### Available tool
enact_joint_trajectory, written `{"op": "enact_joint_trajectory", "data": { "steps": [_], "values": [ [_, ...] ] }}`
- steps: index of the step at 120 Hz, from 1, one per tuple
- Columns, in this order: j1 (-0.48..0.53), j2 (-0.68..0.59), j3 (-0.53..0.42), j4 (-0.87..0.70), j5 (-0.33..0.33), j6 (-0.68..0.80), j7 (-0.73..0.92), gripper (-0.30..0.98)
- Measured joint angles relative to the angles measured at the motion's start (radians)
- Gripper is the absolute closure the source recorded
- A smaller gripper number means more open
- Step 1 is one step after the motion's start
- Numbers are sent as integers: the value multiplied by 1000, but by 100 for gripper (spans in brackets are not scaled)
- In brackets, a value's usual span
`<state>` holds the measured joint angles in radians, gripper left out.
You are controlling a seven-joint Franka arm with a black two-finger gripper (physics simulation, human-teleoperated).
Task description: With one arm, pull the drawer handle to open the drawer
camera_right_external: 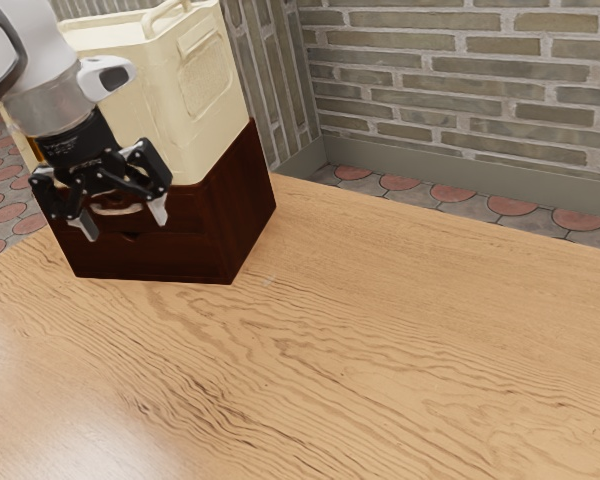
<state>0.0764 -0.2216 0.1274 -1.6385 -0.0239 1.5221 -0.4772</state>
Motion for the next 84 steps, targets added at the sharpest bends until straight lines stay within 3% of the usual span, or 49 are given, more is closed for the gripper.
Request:
{"op": "enact_joint_trajectory", "data": {
  "steps": [10, 24, 45, 69, 84],
  "values": [
    [6, -1, 0, -22, 5, -4, -125, 0],
    [127, 28, -9, -34, -3, 3, -271, 0],
    [220, 72, -24, -7, -5, 24, -458, 0],
    [632, 98, -367, 1, -24, 77, -618, 0],
    [692, 103, -412, 3, -42, 112, -694, 0]
  ]
}}
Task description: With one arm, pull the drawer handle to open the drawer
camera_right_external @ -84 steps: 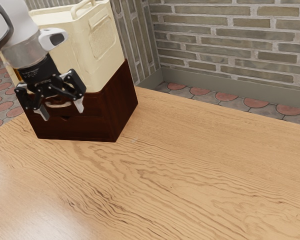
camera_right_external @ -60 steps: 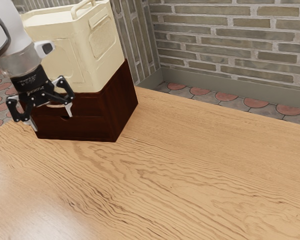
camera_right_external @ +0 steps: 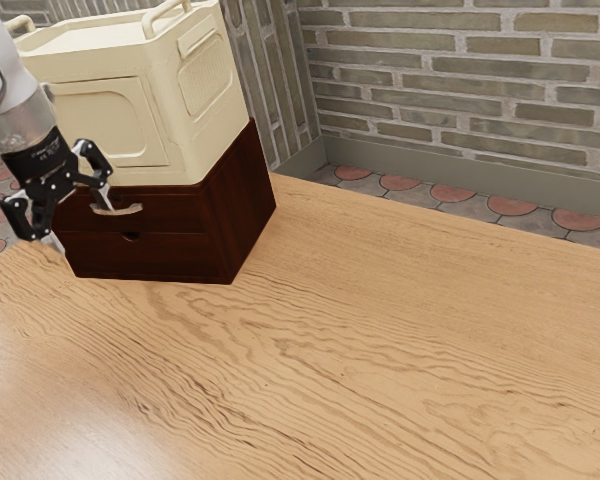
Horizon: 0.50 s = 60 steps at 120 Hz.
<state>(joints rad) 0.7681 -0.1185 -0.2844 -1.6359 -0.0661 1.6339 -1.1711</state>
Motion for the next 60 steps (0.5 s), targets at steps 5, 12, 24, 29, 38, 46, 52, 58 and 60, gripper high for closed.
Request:
{"op": "enact_joint_trajectory", "data": {
  "steps": [5, 12, 24, 29, 38, 46, 52, 58, 60],
  "values": [
    [6, 5, 5, -1, -3, 15, -22, 0],
    [15, 9, 15, -3, -5, 37, -50, 0],
    [21, 30, 43, 1, -4, 63, -93, 0],
    [27, 47, 51, 15, -3, 71, -108, 0],
    [36, 89, 57, 52, 1, 83, -134, 0],
    [44, 121, 58, 79, 9, 91, -155, 0],
    [52, 135, 59, 92, 13, 97, -169, 0],
    [54, 148, 65, 97, 16, 103, -181, 0],
    [55, 152, 67, 98, 16, 105, -185, 0]
  ]
}}
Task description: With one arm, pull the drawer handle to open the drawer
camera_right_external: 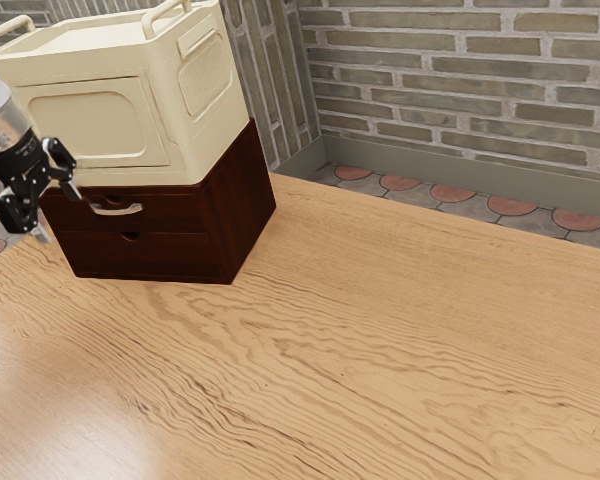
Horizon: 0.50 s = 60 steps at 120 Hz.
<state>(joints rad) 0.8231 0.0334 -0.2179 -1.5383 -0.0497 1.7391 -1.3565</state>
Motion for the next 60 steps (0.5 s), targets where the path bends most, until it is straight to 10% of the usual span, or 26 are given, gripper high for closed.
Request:
{"op": "enact_joint_trajectory", "data": {
  "steps": [60],
  "values": [
    [-81, 19, 5, -51, 2, 125, -75, 0]
  ]
}}
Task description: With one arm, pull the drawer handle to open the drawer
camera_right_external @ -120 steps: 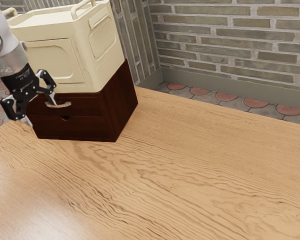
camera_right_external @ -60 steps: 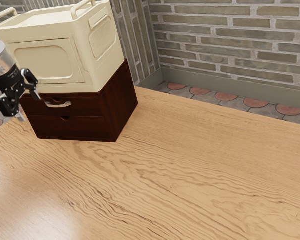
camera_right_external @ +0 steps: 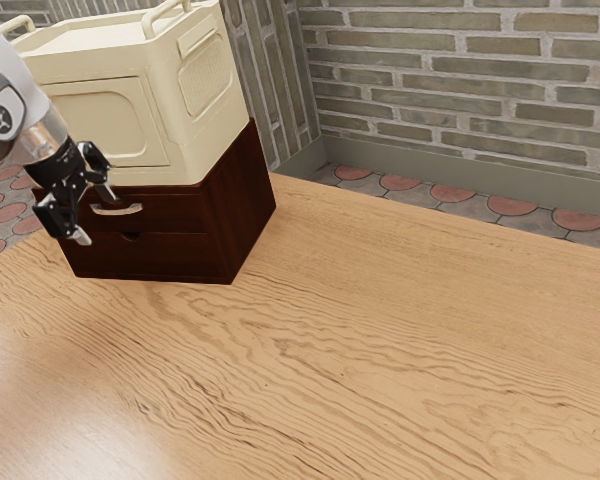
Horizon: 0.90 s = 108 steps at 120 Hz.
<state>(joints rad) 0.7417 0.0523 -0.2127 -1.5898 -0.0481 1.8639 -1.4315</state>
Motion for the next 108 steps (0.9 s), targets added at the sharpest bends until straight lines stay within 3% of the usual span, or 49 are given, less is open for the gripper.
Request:
{"op": "enact_joint_trajectory", "data": {
  "steps": [21, 44, 94, 108],
  "values": [
    [44, 63, 1, 53, 2, 23, -10, 0],
    [25, 179, -1, 175, 30, 39, -13, 0],
    [24, 215, 2, 185, 45, 51, -15, 1],
    [21, 211, 1, 175, 42, 53, -18, 9]
  ]
}}
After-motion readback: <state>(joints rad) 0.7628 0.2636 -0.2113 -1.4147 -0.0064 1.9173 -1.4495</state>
